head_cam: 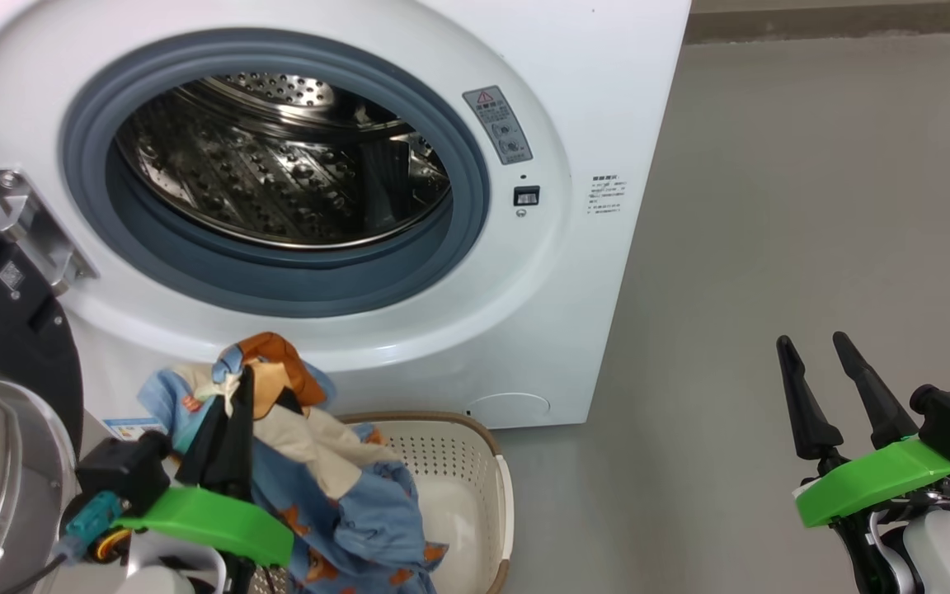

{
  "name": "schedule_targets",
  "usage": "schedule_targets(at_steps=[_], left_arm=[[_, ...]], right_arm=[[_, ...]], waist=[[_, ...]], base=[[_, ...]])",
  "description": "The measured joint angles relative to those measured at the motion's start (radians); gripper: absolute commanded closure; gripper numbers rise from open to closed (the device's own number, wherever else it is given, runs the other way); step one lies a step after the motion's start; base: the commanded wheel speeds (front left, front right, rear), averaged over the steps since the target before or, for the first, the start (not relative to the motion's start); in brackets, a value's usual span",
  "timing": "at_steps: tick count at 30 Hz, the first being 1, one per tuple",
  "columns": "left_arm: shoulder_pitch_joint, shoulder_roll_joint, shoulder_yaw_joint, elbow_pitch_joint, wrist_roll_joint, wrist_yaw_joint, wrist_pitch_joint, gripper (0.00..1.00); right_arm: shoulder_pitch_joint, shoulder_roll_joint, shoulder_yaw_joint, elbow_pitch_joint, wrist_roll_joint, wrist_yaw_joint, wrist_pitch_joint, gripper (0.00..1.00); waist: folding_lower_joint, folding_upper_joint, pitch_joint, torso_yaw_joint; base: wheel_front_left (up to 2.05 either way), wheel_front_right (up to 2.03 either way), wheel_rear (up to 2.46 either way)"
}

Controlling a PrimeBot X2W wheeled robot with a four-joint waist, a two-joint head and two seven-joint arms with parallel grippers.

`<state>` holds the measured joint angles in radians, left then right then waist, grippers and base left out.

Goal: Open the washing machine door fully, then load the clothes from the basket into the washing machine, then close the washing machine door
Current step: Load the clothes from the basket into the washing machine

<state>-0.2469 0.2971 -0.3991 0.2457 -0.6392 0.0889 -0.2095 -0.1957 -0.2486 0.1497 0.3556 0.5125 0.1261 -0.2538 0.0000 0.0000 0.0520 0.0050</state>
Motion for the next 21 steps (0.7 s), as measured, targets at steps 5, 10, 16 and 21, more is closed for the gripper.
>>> schedule_targets(at_steps=[5, 10, 16, 21], left_arm=[[-0.042, 0.0, -0.005, 0.008, 0.001, -0.002, 0.007, 1.0], [-0.122, 0.0, -0.009, 0.042, 0.015, -0.009, 0.013, 1.0], [-0.257, 0.0, -0.002, 0.059, 0.028, -0.009, 0.013, 1.0], [-0.356, -0.001, -0.001, 0.136, 0.035, -0.025, 0.019, 1.0]], right_arm=[[-0.002, -0.001, 0.008, -0.001, 0.0, 0.0, 0.0, 0.0], [-0.017, -0.003, 0.011, -0.004, 0.0, 0.0, 0.0, 0.0], [-0.028, -0.008, 0.012, -0.012, 0.0, 0.0, 0.0, 0.0], [-0.063, -0.009, 0.016, -0.022, 0.0, 0.0, 0.0, 0.0]], waist=[[0.0001, 0.0, 0.018, -0.011], [0.0, 0.0, 0.043, -0.025], [0.0, 0.0, 0.086, -0.046], [0.0001, 0.0, 0.137, -0.064]], base=[[0.0, 0.0, 0.0], [0.0, 0.0, 0.0], [0.0, 0.0, 0.0], [0.0, 0.0, 0.0]])
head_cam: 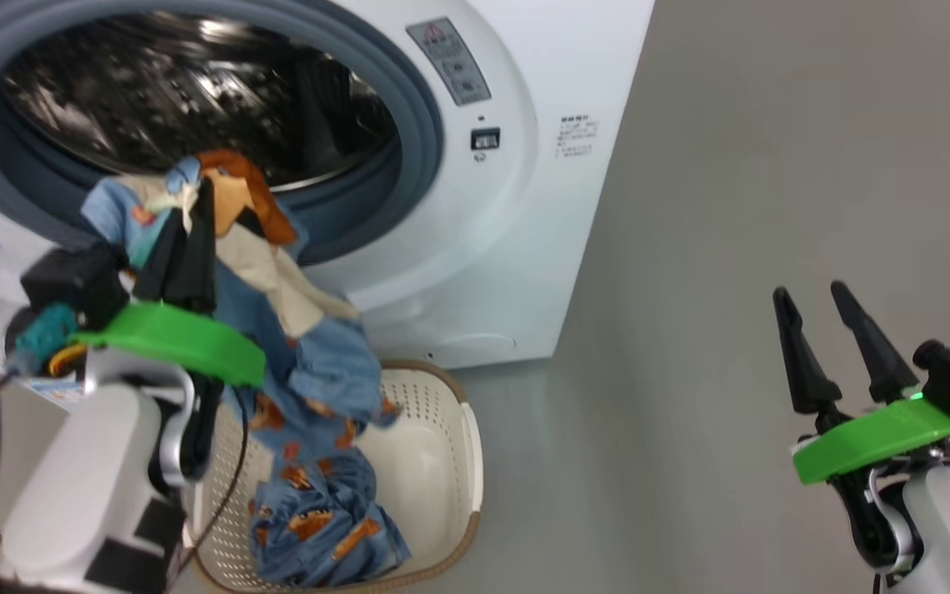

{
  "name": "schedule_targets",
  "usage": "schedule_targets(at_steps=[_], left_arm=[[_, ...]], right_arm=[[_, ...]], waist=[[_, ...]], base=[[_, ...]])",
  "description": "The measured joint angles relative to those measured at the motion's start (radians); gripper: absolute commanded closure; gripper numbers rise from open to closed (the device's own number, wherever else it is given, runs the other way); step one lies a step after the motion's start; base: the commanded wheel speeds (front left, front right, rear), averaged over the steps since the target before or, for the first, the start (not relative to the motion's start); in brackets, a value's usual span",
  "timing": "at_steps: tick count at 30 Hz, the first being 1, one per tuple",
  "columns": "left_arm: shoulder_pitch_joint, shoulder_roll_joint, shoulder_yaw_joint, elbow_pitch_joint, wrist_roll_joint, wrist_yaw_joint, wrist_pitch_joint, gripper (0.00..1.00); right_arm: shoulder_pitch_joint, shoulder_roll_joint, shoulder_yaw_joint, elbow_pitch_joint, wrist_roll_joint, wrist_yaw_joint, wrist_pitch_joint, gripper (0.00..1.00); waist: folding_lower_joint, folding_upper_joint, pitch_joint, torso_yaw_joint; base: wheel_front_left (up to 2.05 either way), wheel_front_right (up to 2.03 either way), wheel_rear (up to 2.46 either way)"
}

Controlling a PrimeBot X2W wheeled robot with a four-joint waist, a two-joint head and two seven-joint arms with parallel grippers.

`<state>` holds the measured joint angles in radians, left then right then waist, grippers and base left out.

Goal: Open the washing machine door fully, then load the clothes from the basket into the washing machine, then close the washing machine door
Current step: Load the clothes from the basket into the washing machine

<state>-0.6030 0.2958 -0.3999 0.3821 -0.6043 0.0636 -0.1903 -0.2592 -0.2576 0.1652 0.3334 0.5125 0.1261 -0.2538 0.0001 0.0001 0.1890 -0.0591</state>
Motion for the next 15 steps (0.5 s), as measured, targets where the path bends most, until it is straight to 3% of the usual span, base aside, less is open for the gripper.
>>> schedule_targets(at_steps=[15], left_arm=[[-0.41, -0.028, 0.049, 0.431, 0.008, -0.076, -0.031, 1.0]], right_arm=[[-0.11, -0.011, -0.007, -0.051, -0.004, 0.0, 0.0, 0.0]], waist=[[0.0, 0.0, 0.221, -0.069]], base=[[0.0, 0.0, 0.0]])
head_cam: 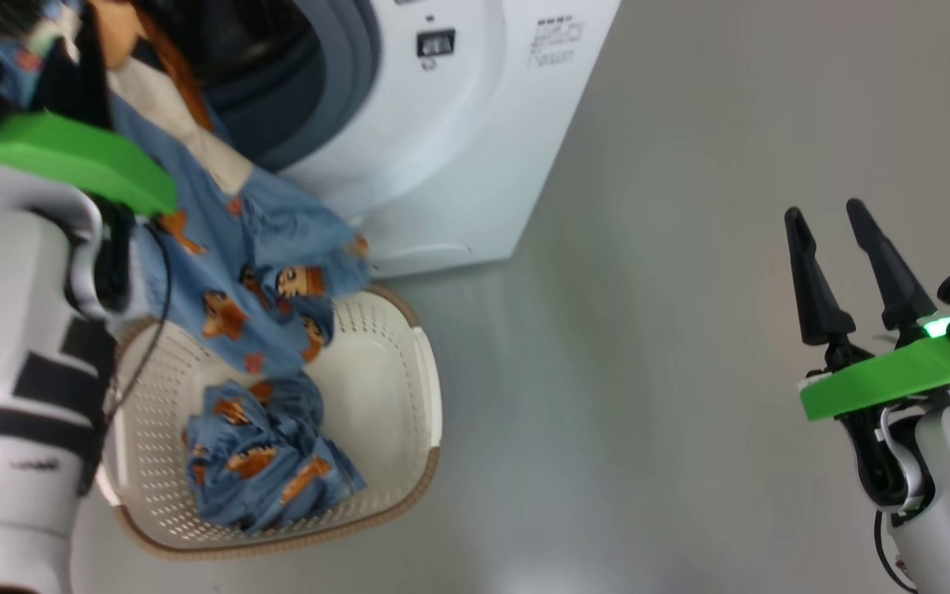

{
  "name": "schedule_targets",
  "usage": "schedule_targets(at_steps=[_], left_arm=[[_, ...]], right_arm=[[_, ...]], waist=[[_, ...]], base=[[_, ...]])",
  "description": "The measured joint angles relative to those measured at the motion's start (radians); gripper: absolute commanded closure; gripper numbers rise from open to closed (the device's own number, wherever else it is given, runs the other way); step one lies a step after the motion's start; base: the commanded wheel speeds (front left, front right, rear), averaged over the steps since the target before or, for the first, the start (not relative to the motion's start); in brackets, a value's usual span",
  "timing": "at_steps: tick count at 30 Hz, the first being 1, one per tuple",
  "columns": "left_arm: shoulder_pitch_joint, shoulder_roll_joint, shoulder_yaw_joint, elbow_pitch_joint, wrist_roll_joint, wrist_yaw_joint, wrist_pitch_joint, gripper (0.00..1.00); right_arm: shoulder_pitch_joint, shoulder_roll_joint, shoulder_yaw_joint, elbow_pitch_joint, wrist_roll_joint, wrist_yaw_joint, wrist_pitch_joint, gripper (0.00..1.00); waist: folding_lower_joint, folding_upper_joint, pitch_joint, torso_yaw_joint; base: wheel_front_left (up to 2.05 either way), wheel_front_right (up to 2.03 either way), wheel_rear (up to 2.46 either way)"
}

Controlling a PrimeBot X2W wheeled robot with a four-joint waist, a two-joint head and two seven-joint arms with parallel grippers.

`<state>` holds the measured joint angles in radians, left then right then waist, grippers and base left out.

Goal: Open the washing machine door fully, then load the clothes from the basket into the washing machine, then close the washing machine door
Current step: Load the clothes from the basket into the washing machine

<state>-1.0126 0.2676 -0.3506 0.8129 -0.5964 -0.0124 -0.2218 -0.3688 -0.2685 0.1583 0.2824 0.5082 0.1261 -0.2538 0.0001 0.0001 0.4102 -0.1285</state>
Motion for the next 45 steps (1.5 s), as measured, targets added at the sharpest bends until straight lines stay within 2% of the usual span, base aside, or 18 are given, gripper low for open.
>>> schedule_targets(at_steps=[9, 14, 21, 24, 26, 27, 28, 29, 34, 45], left_arm=[[-0.198, 0.013, 0.019, 0.184, 0.002, -0.031, -0.022, 1.0], [-0.309, 0.022, 0.03, 0.23, 0.022, -0.03, -0.027, 1.0], [-0.355, 0.043, 0.157, 0.022, 0.104, 0.022, -0.033, 1.0], [-0.342, 0.038, 0.225, -0.058, 0.142, 0.022, -0.034, 1.0], [-0.319, 0.023, 0.247, -0.049, 0.153, 0.02, -0.034, 1.0], [-0.307, 0.014, 0.25, -0.016, 0.155, 0.012, -0.035, 0.9], [-0.295, 0.004, 0.249, 0.021, 0.157, 0.007, -0.035, 0.15], [-0.283, -0.003, 0.247, 0.056, 0.16, 0.003, -0.035, 0.0], [-0.281, -0.029, 0.222, 0.27, 0.16, -0.049, 0.006, 0.0], [-0.271, -0.055, 0.203, 0.39, 0.148, -0.093, -0.024, 0.0]], right_arm=[[-0.034, 0.008, -0.007, -0.026, -0.007, 0.0, 0.0, 0.0], [-0.043, 0.02, -0.011, -0.031, -0.009, 0.0, 0.0, 0.0], [-0.051, 0.037, -0.014, -0.033, -0.012, 0.0, 0.0, 0.0], [-0.058, 0.042, -0.013, -0.031, -0.017, 0.0, 0.0, 0.0], [-0.058, 0.045, -0.01, -0.026, -0.017, 0.0, 0.0, 0.0], [-0.058, 0.046, -0.008, -0.021, -0.017, 0.0, 0.0, 0.0], [-0.058, 0.047, -0.004, -0.016, -0.017, 0.0, 0.0, 0.0], [-0.058, 0.047, -0.001, -0.013, -0.017, 0.0, 0.0, 0.0], [-0.058, 0.047, 0.006, -0.002, -0.017, 0.0, 0.0, 0.0], [-0.057, 0.046, 0.035, 0.035, -0.015, 0.0, 0.0, 0.0]], waist=[[0.0, 0.0, 0.127, -0.044], [0.0, 0.0, 0.194, -0.076], [0.0, 0.0, 0.241, -0.119], [-0.0001, 0.0, 0.245, -0.129], [-0.0001, 0.0, 0.24, -0.129], [-0.0001, 0.0, 0.235, -0.129], [-0.0001, 0.0, 0.23, -0.128], [-0.0001, 0.0, 0.224, -0.127], [-0.0002, 0.0, 0.185, -0.121], [-0.0003, 0.0, 0.092, -0.101]], base=[[0.0, 0.0, 0.0], [0.0, 0.0, 0.0], [0.0, 0.0, 0.0], [0.0, 0.0, 0.0], [0.0, 0.0, 0.0], [0.0, 0.0, 0.0], [0.0, 0.0, 0.0], [0.0, 0.0, 0.0], [0.0, 0.0, 0.0], [0.0, 0.0, 0.0]])
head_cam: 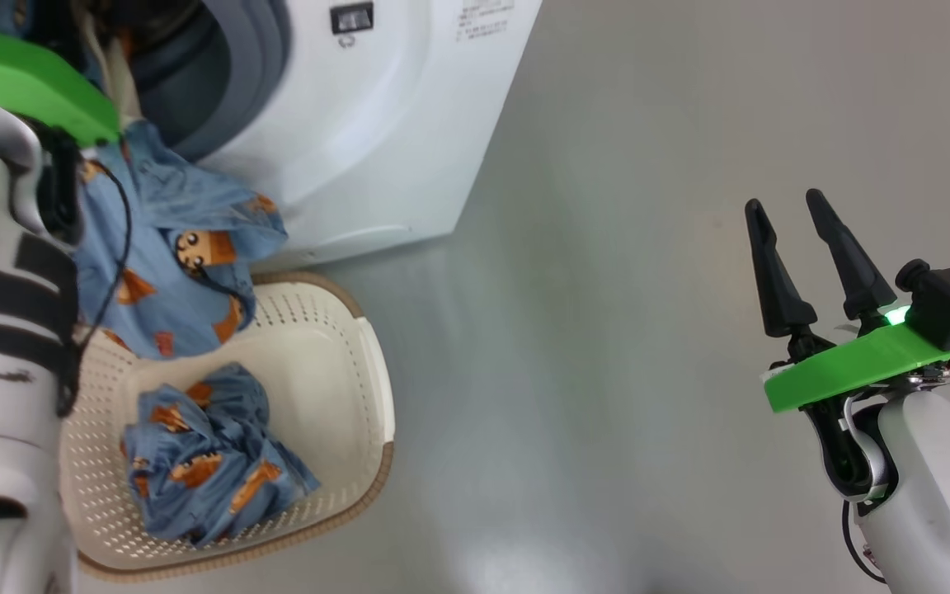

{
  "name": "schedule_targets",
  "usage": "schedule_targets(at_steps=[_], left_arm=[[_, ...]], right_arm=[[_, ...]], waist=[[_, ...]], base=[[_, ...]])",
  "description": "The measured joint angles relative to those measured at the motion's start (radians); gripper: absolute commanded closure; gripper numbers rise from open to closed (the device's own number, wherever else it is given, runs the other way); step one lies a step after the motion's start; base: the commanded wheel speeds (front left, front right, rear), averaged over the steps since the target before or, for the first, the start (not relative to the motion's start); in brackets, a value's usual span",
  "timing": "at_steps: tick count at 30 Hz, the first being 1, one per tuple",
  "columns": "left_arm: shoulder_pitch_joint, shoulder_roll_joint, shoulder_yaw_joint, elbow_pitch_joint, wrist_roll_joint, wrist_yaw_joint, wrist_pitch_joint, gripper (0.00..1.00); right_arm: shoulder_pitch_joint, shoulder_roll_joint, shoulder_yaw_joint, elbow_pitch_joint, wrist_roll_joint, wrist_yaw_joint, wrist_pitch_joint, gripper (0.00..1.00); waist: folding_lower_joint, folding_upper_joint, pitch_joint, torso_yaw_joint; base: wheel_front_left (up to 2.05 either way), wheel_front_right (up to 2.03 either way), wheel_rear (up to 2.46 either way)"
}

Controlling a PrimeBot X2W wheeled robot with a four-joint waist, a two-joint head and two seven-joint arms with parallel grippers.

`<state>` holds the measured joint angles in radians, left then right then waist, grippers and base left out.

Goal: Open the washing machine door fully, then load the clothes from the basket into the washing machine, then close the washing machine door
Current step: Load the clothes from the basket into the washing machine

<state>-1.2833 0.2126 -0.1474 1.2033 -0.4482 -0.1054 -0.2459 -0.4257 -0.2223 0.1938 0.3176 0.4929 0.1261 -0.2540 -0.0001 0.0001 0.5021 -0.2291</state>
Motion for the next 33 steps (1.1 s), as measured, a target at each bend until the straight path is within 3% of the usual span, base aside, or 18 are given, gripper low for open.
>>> schedule_targets(at_steps=[7, 33], left_arm=[[0.096, -0.017, -0.011, -0.031, -0.005, -0.01, -0.009, 0.0], [0.771, -0.067, 0.015, -0.522, 0.099, -0.018, -0.009, 0.0]], right_arm=[[0.007, -0.016, 0.002, 0.019, 0.0, 0.0, 0.0, 0.0], [0.179, -0.032, -0.02, 0.057, 0.007, 0.0, 0.0, 0.0]], waist=[[0.0, 0.0, -0.077, 0.024], [0.0, 0.0, -0.398, 0.166]], base=[[0.0, 0.0, 0.0], [0.0, 0.0, 0.0]])
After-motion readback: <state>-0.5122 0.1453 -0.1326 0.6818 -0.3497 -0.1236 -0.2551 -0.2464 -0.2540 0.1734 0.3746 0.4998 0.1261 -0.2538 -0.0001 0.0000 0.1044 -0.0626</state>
